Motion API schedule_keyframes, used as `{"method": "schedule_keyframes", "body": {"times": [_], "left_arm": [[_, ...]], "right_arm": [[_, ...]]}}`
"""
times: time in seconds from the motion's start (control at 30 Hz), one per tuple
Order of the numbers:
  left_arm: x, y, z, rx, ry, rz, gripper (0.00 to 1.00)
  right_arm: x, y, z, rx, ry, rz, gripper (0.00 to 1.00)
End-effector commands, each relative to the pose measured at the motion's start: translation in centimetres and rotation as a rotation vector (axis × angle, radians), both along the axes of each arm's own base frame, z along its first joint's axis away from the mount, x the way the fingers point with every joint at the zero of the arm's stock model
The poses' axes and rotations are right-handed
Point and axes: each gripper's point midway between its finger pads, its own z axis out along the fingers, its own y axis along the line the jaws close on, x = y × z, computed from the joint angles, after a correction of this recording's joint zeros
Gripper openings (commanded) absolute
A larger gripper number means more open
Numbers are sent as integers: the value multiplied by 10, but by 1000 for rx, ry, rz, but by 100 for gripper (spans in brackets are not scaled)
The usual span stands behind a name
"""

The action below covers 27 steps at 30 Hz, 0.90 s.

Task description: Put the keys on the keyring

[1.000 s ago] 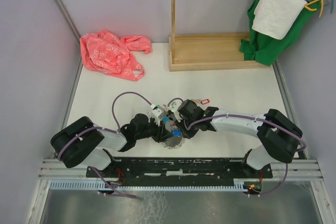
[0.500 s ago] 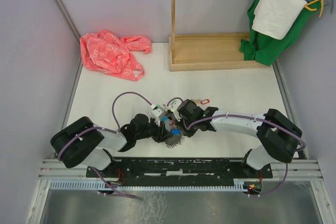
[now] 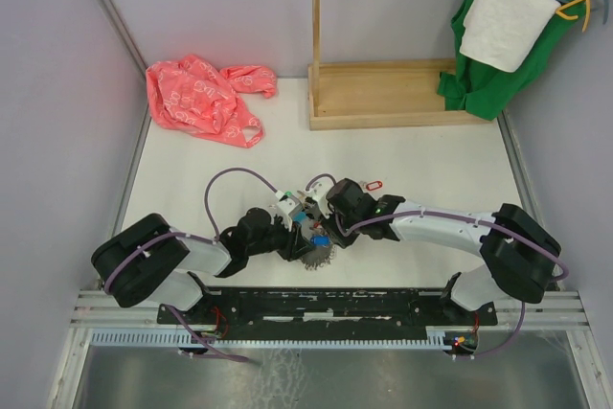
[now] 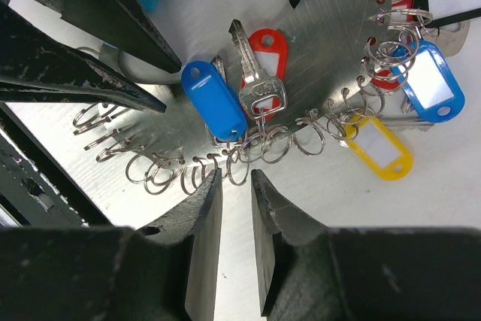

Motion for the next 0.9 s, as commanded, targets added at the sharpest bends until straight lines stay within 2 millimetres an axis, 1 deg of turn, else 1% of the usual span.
{"method": "schedule_keyframes", "body": {"times": [0.0,0.27,0.53,0.73,0.87], "left_arm": [[-1,0,6,-20,0,9,35],[-2,-1,7,-24,-1,7,35],[-2,0,7,-21,2,10,35],[-1,2,3,-12,8,27,35],[1,5,-1,6,19,50,35]], "right_arm": [[1,8,-2,29,-13,13,30],[2,7,-16,4,-4,7,29],[3,-1,-27,-38,-11,13,27],[2,-7,-22,-42,-29,21,26],[3,-10,-16,-42,-48,19,27]]}}
